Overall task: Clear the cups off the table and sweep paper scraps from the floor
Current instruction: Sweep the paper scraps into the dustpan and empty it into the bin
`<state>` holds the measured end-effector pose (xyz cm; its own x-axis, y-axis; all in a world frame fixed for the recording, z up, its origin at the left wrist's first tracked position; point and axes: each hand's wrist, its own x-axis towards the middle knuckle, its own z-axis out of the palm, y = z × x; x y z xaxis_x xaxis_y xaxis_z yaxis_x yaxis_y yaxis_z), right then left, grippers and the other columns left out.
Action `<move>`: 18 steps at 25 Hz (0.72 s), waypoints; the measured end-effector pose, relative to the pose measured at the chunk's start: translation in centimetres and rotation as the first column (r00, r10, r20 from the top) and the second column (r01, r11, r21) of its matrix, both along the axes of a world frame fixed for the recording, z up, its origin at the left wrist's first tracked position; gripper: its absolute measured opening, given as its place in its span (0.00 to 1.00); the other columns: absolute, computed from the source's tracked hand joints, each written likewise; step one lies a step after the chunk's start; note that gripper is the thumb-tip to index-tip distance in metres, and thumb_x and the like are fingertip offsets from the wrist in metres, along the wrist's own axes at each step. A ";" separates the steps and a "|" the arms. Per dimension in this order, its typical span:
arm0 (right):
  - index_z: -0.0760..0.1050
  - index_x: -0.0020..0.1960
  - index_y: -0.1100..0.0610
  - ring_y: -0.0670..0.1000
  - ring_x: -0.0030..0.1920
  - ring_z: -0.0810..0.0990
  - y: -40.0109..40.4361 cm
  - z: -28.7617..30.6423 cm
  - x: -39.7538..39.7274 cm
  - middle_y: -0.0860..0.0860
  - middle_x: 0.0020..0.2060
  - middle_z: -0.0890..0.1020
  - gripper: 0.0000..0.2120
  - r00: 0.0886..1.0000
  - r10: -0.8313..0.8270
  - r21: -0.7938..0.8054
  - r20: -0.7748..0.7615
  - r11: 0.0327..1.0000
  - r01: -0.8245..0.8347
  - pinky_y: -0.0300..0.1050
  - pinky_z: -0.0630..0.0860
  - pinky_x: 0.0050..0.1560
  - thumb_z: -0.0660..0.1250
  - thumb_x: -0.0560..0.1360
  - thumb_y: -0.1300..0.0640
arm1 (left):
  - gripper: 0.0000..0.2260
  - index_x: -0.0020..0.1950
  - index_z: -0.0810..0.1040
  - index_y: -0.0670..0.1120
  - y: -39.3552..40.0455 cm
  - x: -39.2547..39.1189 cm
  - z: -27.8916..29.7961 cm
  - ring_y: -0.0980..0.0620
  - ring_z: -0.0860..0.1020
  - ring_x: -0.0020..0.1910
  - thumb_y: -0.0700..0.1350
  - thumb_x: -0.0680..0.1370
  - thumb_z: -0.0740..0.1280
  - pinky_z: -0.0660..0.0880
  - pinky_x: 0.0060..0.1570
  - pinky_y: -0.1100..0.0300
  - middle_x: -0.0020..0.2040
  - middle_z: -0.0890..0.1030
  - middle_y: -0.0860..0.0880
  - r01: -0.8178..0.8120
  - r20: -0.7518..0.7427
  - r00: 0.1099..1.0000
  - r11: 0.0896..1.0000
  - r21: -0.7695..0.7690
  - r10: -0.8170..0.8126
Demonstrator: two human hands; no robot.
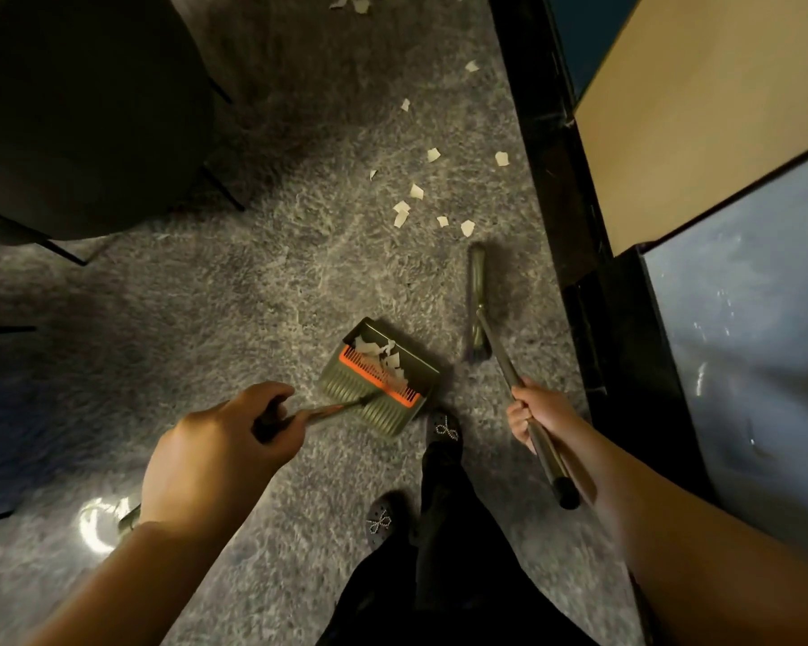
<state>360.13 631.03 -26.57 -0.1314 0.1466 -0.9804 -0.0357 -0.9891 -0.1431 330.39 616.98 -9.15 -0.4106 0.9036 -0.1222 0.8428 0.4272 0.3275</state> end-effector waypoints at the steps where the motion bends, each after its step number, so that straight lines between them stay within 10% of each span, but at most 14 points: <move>1: 0.66 0.46 0.51 0.42 0.16 0.64 2.0 -0.2 -0.1 0.47 0.23 0.65 0.10 1.000 0.017 0.055 -0.003 0.998 -0.017 0.31 0.60 0.17 0.51 0.83 0.60 | 0.14 0.51 0.83 0.53 1.3 0.0 0.0 0.51 0.78 0.27 0.50 0.67 0.78 0.76 0.27 0.60 0.33 0.82 0.55 -0.003 0.003 1.000 1.000 0.002 0.003; 9: 0.67 0.51 0.44 0.43 0.17 0.64 12.2 3.1 -1.4 0.47 0.22 0.66 0.10 0.995 0.094 0.211 -0.017 0.973 -0.089 0.33 0.63 0.18 0.53 0.83 0.59 | 0.13 0.51 0.83 0.52 10.4 0.5 0.3 0.47 0.80 0.28 0.51 0.68 0.77 0.71 0.28 0.64 0.33 0.82 0.53 -0.021 -0.007 1.000 0.999 0.048 0.021; 18: 0.71 0.32 0.53 0.42 0.15 0.66 14.1 6.0 1.6 0.46 0.18 0.68 0.23 0.997 0.082 0.105 0.013 0.991 -0.082 0.30 0.61 0.18 0.51 0.83 0.51 | 0.14 0.56 0.82 0.53 15.8 -2.0 1.8 0.48 0.79 0.31 0.54 0.72 0.73 0.77 0.33 0.57 0.36 0.82 0.52 -0.051 0.052 0.997 0.998 0.030 0.050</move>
<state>361.68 645.08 -20.59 -0.1389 0.2381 -0.9613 0.0465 -0.9680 -0.2465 328.34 632.80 -7.31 -0.4499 0.8855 -0.1160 0.8022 0.4578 0.3832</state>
